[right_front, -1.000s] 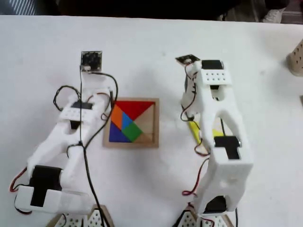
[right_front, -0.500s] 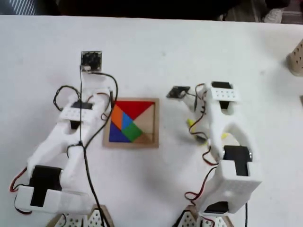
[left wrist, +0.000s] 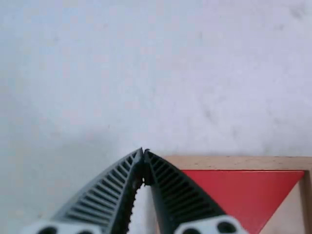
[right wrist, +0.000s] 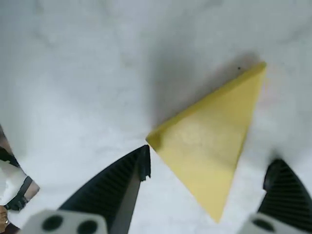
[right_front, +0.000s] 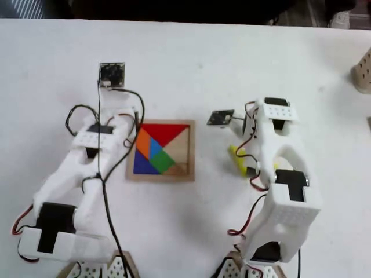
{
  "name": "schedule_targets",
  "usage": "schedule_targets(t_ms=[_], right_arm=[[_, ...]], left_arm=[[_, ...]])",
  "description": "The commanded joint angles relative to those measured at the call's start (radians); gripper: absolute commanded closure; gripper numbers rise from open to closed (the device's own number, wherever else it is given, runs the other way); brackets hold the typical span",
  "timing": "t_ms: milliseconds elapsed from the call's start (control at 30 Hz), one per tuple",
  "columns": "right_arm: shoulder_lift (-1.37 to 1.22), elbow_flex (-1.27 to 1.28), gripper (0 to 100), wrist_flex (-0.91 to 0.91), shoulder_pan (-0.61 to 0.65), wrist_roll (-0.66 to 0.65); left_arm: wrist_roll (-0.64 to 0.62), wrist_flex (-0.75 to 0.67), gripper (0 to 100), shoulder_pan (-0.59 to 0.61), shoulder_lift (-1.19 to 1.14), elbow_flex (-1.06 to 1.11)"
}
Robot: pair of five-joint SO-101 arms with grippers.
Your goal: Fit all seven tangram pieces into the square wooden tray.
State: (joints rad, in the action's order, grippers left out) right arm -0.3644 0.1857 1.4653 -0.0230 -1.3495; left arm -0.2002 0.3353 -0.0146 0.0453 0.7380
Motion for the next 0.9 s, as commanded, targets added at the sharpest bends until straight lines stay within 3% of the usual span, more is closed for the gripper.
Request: schedule_targets(t_ms=[0, 267, 400, 633, 767, 867], right_arm=[[0.045, -0.003, 64.5, 0.064, 0.027, -0.012], [0.154, 0.153, 64.5, -0.005, 0.035, -0.011], [0.154, 0.209, 64.4, -0.166, 0.062, 0.138], [0.150, 0.210, 64.4, -0.154, 0.142, 0.227], [0.150, 0.209, 64.4, -0.182, 0.114, 0.221], [0.150, 0.207, 64.4, -0.176, 0.076, 0.129]], left_arm=[[-0.002, -0.032, 98, 0.008, 0.007, -0.048], [0.068, -0.032, 98, 0.007, 0.007, -0.049], [0.083, -0.032, 98, 0.005, 0.007, -0.049], [0.084, -0.032, 98, 0.007, 0.007, -0.048], [0.084, -0.032, 98, 0.007, 0.007, -0.048], [0.086, -0.032, 98, 0.007, 0.007, -0.046]])
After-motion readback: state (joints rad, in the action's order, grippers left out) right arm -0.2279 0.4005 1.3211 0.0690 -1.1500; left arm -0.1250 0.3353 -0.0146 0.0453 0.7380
